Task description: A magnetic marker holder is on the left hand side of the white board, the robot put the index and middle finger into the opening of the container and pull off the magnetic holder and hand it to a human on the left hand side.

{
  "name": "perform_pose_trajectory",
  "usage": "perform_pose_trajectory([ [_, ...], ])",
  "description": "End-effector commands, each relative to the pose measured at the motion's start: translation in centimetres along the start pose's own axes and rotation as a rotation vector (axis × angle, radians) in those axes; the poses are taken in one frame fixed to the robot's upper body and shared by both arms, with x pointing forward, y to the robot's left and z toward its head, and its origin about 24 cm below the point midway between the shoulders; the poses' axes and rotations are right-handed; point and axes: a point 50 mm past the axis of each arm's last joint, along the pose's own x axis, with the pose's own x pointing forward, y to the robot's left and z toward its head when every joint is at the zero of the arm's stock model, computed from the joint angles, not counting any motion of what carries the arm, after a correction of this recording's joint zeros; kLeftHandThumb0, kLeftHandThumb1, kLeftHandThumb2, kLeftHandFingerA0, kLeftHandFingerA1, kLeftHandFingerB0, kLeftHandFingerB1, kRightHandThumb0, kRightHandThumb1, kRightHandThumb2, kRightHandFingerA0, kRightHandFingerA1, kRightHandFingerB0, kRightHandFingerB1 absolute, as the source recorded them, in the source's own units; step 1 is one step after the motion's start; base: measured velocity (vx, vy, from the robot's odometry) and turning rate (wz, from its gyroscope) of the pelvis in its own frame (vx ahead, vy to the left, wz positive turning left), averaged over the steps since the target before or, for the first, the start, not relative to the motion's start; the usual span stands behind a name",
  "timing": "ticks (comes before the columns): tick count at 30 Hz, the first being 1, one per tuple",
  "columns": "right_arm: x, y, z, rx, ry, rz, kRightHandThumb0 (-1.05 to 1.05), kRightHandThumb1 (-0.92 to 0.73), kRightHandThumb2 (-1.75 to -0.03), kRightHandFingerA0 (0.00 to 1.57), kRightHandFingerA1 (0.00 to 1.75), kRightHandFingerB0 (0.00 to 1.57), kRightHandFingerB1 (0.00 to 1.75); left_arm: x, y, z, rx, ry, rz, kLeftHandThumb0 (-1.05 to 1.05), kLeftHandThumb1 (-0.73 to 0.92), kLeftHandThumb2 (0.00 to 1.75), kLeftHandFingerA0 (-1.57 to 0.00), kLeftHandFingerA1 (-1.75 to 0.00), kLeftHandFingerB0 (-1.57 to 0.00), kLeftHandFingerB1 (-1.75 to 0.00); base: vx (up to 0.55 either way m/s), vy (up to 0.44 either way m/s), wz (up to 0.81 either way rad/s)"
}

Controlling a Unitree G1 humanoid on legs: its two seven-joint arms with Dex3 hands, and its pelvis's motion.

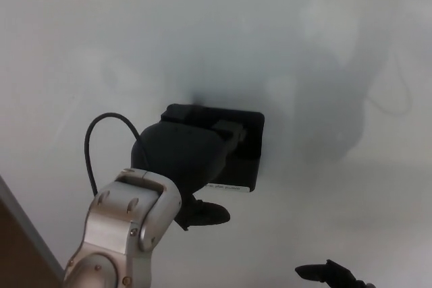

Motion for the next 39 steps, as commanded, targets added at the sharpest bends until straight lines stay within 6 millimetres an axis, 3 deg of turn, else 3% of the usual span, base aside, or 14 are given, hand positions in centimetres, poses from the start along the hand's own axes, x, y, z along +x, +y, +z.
perform_pose_trajectory([
  [1,0.2,-0.8,-0.3,-0.020,0.012,-0.015,-0.44,-0.62,-0.59,0.83,0.66,0.51,0.54,0.5,0.0,-0.3,-0.068,-0.029,-0.240,-0.81,0.49,0.84,-0.26,-0.46,-0.15,-0.38,0.00,0.000,0.00],
  [10,0.4,-0.7,-0.2,-0.020,0.009,-0.007,-0.45,-0.62,-0.59,0.85,0.66,0.53,0.54,-1.5,3.8,0.4,-0.079,-0.081,-0.207,-0.78,0.48,0.84,-0.33,-0.51,-0.14,-0.39,0.00,0.000,0.00],
  [11,0.4,-0.7,-0.2,-0.022,0.008,-0.006,-0.50,-0.52,-0.90,0.85,0.78,0.49,0.64,-1.9,4.3,0.5,-0.083,-0.088,-0.205,-0.74,0.59,0.59,-0.54,-0.47,-0.20,-0.28,0.00,0.000,0.00],
  [17,0.7,-0.7,0.0,-0.020,0.005,0.000,-0.47,-0.50,-0.91,0.85,0.79,0.48,0.64,-2.9,7.6,0.4,-0.027,-0.079,-0.200,-0.75,0.60,0.59,-0.67,-0.54,-0.20,-0.28,0.00,0.000,0.00],
  [18,0.7,-0.7,0.0,-0.024,0.004,0.000,-0.47,-0.63,-0.59,0.85,0.68,0.54,0.55,-2.9,8.4,0.2,-0.021,-0.074,-0.199,-0.71,0.58,0.58,-0.69,-0.51,-0.22,-0.29,0.00,0.000,0.00],
  [20,0.6,-0.7,0.0,-0.029,0.002,0.001,-0.46,-0.62,-0.59,0.86,0.68,0.54,0.55,-2.9,9.8,-0.1,-0.016,-0.064,-0.198,-0.68,0.57,0.58,-0.67,-0.50,-0.22,-0.29,0.00,0.000,0.00],
  [27,0.8,-0.7,0.1,-0.036,-0.005,0.007,-0.45,-0.63,-0.59,0.85,0.70,0.55,0.56,-3.3,11.7,0.2,0.025,-0.053,-0.167,-0.69,0.57,0.58,-0.68,-0.51,-0.23,-0.30,0.00,0.000,0.00],
  [29,0.9,-0.7,0.1,-0.035,-0.005,0.006,-0.46,-0.63,-0.59,0.86,0.69,0.55,0.55,-3.5,12.2,0.4,0.028,-0.057,-0.155,-0.71,0.46,0.80,-0.71,-0.66,-0.18,-0.40,0.00,0.000,0.00],
  [30,0.9,-0.7,0.1,-0.037,-0.006,0.007,-0.46,-0.63,-0.59,0.85,0.68,0.54,0.56,-3.6,12.3,0.5,0.033,-0.059,-0.157,-0.68,0.56,0.58,-0.79,-0.61,-0.23,-0.30,0.00,0.000,0.00],
  [32,0.9,-0.7,0.1,-0.040,-0.008,0.008,-0.46,-0.63,-0.59,0.85,0.68,0.54,0.56,-3.7,12.5,0.6,0.040,-0.061,-0.161,-0.68,0.56,0.58,-0.79,-0.61,-0.23,-0.30,0.00,0.000,0.00],
  [33,0.9,-0.7,0.2,-0.037,-0.007,0.006,-0.48,-0.50,-0.91,0.84,0.79,0.51,0.66,-3.7,12.4,0.8,0.043,-0.062,-0.166,-0.67,0.57,0.58,-0.78,-0.53,-0.24,-0.30,0.00,0.000,0.00],
  [36,0.9,-0.7,0.2,-0.040,-0.008,0.004,-0.49,-0.51,-0.91,0.84,0.79,0.52,0.67,-3.5,12.0,0.7,0.040,-0.059,-0.182,-0.66,0.56,0.58,-0.79,-0.55,-0.23,-0.30,0.00,0.000,0.00],
  [37,0.9,-0.7,0.2,-0.039,-0.008,0.003,-0.46,-0.61,-0.59,0.88,0.70,0.55,0.57,-3.4,11.8,0.6,0.031,-0.054,-0.192,-0.64,0.56,0.58,-0.75,-0.54,-0.22,-0.30,0.00,0.000,0.00],
  [39,0.9,-0.7,0.2,-0.037,-0.010,0.002,-0.45,-0.62,-0.59,0.87,0.69,0.55,0.57,-3.1,11.4,0.3,0.012,-0.041,-0.223,-0.63,0.57,0.58,-0.68,-0.49,-0.20,-0.29,0.00,0.000,0.00],
])
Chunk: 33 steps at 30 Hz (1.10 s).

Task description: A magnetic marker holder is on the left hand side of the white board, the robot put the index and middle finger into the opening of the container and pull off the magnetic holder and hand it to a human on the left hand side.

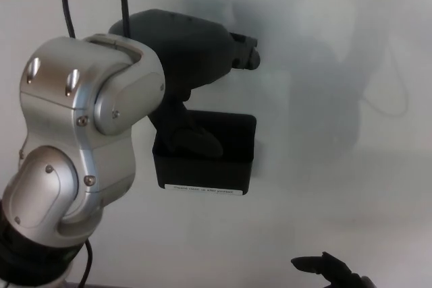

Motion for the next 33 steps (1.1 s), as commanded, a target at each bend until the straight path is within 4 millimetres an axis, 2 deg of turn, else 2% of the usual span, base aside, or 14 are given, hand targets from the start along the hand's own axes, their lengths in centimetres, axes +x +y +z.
perform_pose_trajectory([
  [1,0.1,-0.7,-0.4,-0.029,0.013,-0.008,-0.46,-0.63,-0.58,0.87,0.70,0.56,0.57,0.4,-0.8,-0.8,-0.084,0.019,-0.165,-0.60,0.53,0.56,-0.76,-0.54,-0.19,-0.30,0.00,0.000,0.00],
  [6,0.2,-0.7,-0.3,-0.024,0.014,-0.007,-0.46,-0.63,-0.59,0.86,0.70,0.56,0.58,1.1,-1.6,-1.1,-0.117,0.035,-0.213,-0.63,0.55,0.57,-0.67,-0.49,-0.21,-0.30,0.00,0.000,0.00],
  [8,0.3,-0.7,-0.2,-0.023,0.009,-0.008,-0.46,-0.63,-0.59,0.85,0.70,0.56,0.58,1.5,-2.0,-1.1,-0.151,0.039,-0.246,-0.44,0.35,0.86,-0.72,-0.72,-0.03,-0.42,0.00,0.000,0.00],
  [9,0.3,-0.8,-0.2,-0.024,0.006,-0.009,-0.47,-0.63,-0.59,0.86,0.70,0.56,0.58,1.6,-2.1,-1.1,-0.169,0.037,-0.256,-0.65,0.44,0.73,-0.81,-0.69,-0.15,-0.39,0.00,0.000,0.00],
  [18,0.2,-0.9,-0.3,-0.031,0.010,-0.007,-0.47,-0.63,-0.59,0.87,0.69,0.58,0.58,3.4,-3.9,-2.0,-0.257,0.046,-0.384,-0.59,0.49,0.56,-0.80,-0.65,-0.18,-0.31,0.00,0.000,0.00],
  [19,0.2,-0.8,-0.3,-0.032,0.012,-0.005,-0.47,-0.63,-0.59,0.89,0.71,0.59,0.58,3.5,-4.0,-2.1,-0.261,0.041,-0.390,-0.44,0.33,0.85,-0.72,-0.74,-0.05,-0.44,0.00,0.000,0.00],
  [21,0.2,-0.8,-0.3,-0.037,0.011,-0.004,-0.47,-0.63,-0.58,0.88,0.70,0.61,0.60,3.7,-4.3,-2.2,-0.272,0.033,-0.404,-0.42,0.31,0.86,-0.62,-0.71,-0.05,-0.44,0.00,0.000,0.00],
  [22,0.3,-0.8,-0.2,-0.040,0.006,-0.005,-0.47,-0.51,-0.91,0.84,0.78,0.59,0.70,3.9,-4.5,-2.3,-0.293,0.035,-0.429,-0.43,0.29,0.86,-0.56,-0.69,-0.03,-0.43,0.00,0.000,0.00],
  [24,0.3,-0.8,-0.2,-0.039,0.004,-0.005,-0.47,-0.51,-0.91,0.84,0.78,0.59,0.70,4.1,-4.6,-2.3,-0.308,0.037,-0.447,-0.43,0.29,0.86,-0.56,-0.69,-0.03,-0.43,0.00,0.000,0.00],
  [25,0.3,-0.8,-0.2,-0.041,0.003,-0.006,-0.48,-0.52,-0.91,0.84,0.78,0.59,0.69,4.2,-4.7,-2.3,-0.311,0.034,-0.453,-0.73,0.55,0.57,-0.57,-0.51,-0.19,-0.28,0.00,0.000,0.00],
  [26,0.3,-0.8,-0.2,-0.043,0.002,-0.005,-0.47,-0.52,-0.91,0.84,0.79,0.58,0.69,4.3,-4.8,-2.3,-0.304,0.031,-0.463,-0.77,0.57,0.58,-0.19,-0.35,-0.17,-0.27,0.00,0.000,0.00],
  [28,0.3,-0.9,-0.2,-0.045,0.000,-0.004,-0.47,-0.52,-0.91,0.84,0.79,0.58,0.69,4.4,-4.9,-2.3,-0.294,0.029,-0.474,-0.77,0.57,0.58,-0.19,-0.35,-0.17,-0.27,0.00,0.000,0.00],
  [30,0.3,-0.9,-0.2,-0.039,0.002,-0.001,-0.46,-0.63,-0.59,0.86,0.69,0.61,0.59,4.6,-5.2,-2.2,-0.254,0.032,-0.484,-0.80,0.50,0.89,-0.02,-0.23,-0.10,-0.30,0.00,0.000,0.00],
  [33,0.3,-0.9,-0.3,-0.041,0.001,0.000,-0.46,-0.63,-0.59,0.87,0.68,0.62,0.59,4.8,-5.6,-2.1,-0.211,0.041,-0.486,-0.83,0.67,0.61,0.00,-0.24,-0.12,-0.25,0.00,0.000,0.00],
])
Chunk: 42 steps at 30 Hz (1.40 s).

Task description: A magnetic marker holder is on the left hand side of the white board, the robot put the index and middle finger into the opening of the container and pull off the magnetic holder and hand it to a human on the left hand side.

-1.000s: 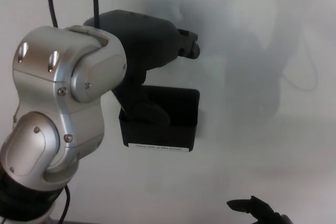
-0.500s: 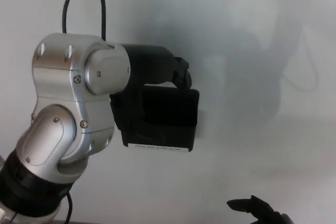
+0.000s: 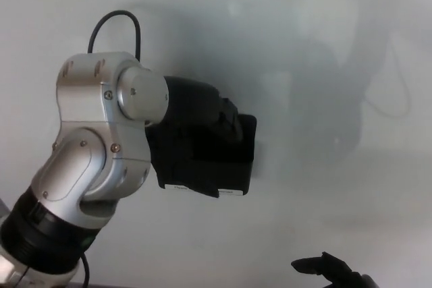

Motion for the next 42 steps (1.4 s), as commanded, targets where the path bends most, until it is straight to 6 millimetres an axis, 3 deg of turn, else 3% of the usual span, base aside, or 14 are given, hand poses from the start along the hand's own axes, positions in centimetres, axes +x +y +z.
perform_pose_trajectory([
  [1,0.1,-0.7,-0.2,-0.022,0.001,-0.006,-0.46,-0.63,-0.59,0.86,0.68,0.61,0.60,0.7,-0.6,-0.1,0.046,0.022,-0.011,-0.96,0.61,0.95,0.00,-0.02,-0.18,-0.24,0.00,0.000,0.00],
  [2,0.1,-0.7,-0.2,-0.022,0.001,-0.006,-0.46,-0.63,-0.59,0.86,0.68,0.61,0.60,0.8,-0.7,-0.1,0.040,0.025,-0.008,-0.96,0.61,0.95,0.00,-0.02,-0.18,-0.24,0.00,0.000,0.00],
  [3,0.1,-0.7,-0.2,-0.021,-0.002,-0.005,-0.46,-0.51,-0.91,0.84,0.79,0.59,0.70,0.8,-0.9,0.0,0.036,0.027,-0.002,-0.97,0.62,0.97,0.00,0.00,-0.10,-0.18,0.00,0.000,0.00],
  [7,0.0,-0.7,-0.1,-0.012,-0.008,-0.007,-0.42,-0.50,-0.91,0.83,0.79,0.61,0.71,1.1,-1.6,0.4,0.067,0.018,0.026,-0.96,0.61,0.99,0.00,0.00,-0.11,-0.19,0.00,0.000,0.00],
  [8,0.0,-0.6,-0.2,-0.011,-0.006,-0.005,-0.42,-0.62,-0.58,0.88,0.70,0.63,0.60,1.2,-1.9,0.5,0.078,0.009,0.042,-0.96,0.61,0.98,0.00,0.00,-0.10,-0.20,0.00,0.000,0.00],
  [15,0.0,-0.6,-0.1,-0.013,-0.008,-0.002,-0.43,-0.62,-0.58,0.89,0.73,0.64,0.61,1.4,-2.9,0.9,0.121,-0.016,0.118,-0.97,0.62,1.00,0.00,0.00,-0.09,-0.14,0.00,0.000,0.00],
  [22,0.0,-0.6,-0.2,-0.022,-0.006,-0.001,-0.43,-0.62,-0.58,0.90,0.73,0.63,0.60,1.0,-3.7,1.8,0.393,0.049,0.266,-1.02,0.68,1.09,0.00,0.00,-0.08,-0.12,0.00,0.000,0.00],
  [42,0.1,-0.5,-0.1,-0.024,-0.004,0.001,-0.45,-0.62,-0.58,0.93,0.75,0.65,0.60,2.7,-4.5,0.7,0.385,0.107,0.268,-1.05,0.70,1.10,0.00,-0.01,-0.08,-0.08,0.00,0.000,0.00],
])
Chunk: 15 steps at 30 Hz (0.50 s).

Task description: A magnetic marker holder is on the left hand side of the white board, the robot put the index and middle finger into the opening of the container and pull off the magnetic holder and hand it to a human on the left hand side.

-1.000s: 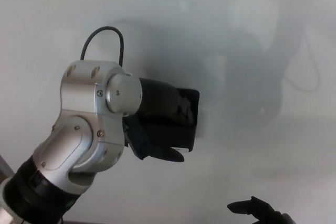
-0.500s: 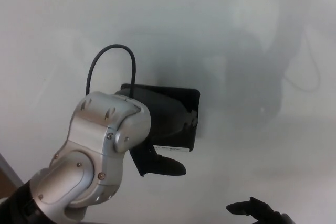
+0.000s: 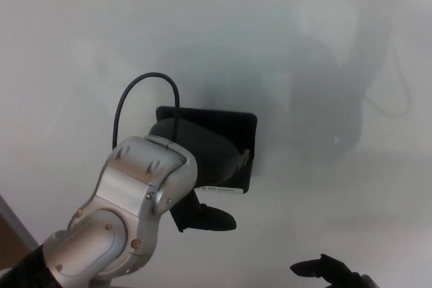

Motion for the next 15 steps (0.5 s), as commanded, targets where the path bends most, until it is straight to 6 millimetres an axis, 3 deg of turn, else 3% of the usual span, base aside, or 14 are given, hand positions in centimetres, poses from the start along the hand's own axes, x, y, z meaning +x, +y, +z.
perform_pose_trajectory([
  [1,0.15,-0.44,-0.08,-0.013,0.000,-0.011,-0.46,-0.62,-0.59,0.93,0.75,0.65,0.60,0.42,0.12,-0.78,-0.001,0.050,0.053,-1.05,0.70,1.10,0.00,-0.01,-0.09,-0.08,0.00,0.000,0.00],
  [15,0.17,-0.52,-0.05,-0.007,-0.002,-0.015,-0.44,-0.61,-0.58,0.90,0.72,0.66,0.62,0.36,0.36,-0.63,-0.039,0.037,0.057,-1.05,0.71,1.09,-0.02,-0.02,-0.11,-0.10,0.00,0.000,0.00],
])
